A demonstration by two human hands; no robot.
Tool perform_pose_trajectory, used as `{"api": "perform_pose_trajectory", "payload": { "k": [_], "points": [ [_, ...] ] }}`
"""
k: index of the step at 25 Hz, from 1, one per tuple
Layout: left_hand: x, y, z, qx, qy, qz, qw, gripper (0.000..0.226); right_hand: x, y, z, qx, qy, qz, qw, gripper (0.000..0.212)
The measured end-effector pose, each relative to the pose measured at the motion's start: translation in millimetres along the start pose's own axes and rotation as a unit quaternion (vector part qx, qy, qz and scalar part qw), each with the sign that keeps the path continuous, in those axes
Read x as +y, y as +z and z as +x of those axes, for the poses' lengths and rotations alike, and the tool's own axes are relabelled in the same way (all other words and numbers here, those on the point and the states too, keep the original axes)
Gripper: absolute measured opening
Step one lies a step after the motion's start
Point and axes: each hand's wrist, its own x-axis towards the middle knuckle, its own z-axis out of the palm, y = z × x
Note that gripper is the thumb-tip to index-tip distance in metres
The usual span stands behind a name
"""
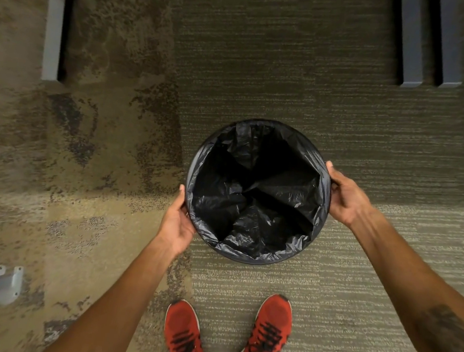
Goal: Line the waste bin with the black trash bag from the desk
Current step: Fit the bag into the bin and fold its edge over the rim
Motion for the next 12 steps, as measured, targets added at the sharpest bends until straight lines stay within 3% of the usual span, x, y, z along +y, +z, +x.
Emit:
{"api": "perform_pose_trajectory", "payload": {
  "k": [3, 7, 12],
  "points": [
    [-0.8, 2.9, 1.6, 0.01, -0.01, 0.005, 1.0, 0.048, 0.9, 0.6, 4.9, 0.006, 0.007, -0.017, 1.0, 0.021],
    [-2.7, 10.1, 9.0, 0.034, -0.011, 0.04, 0.999, 0.029, -0.9, 3.7, 12.1, 0.012, 0.006, -0.049, 0.999, 0.022],
    [-3.4, 4.8, 12.2, 0.031, 0.002, 0.067, 0.997, 0.028, -1.8, 8.8, 16.7, 0.015, 0.037, -0.088, 0.995, 0.024]
  ]
}}
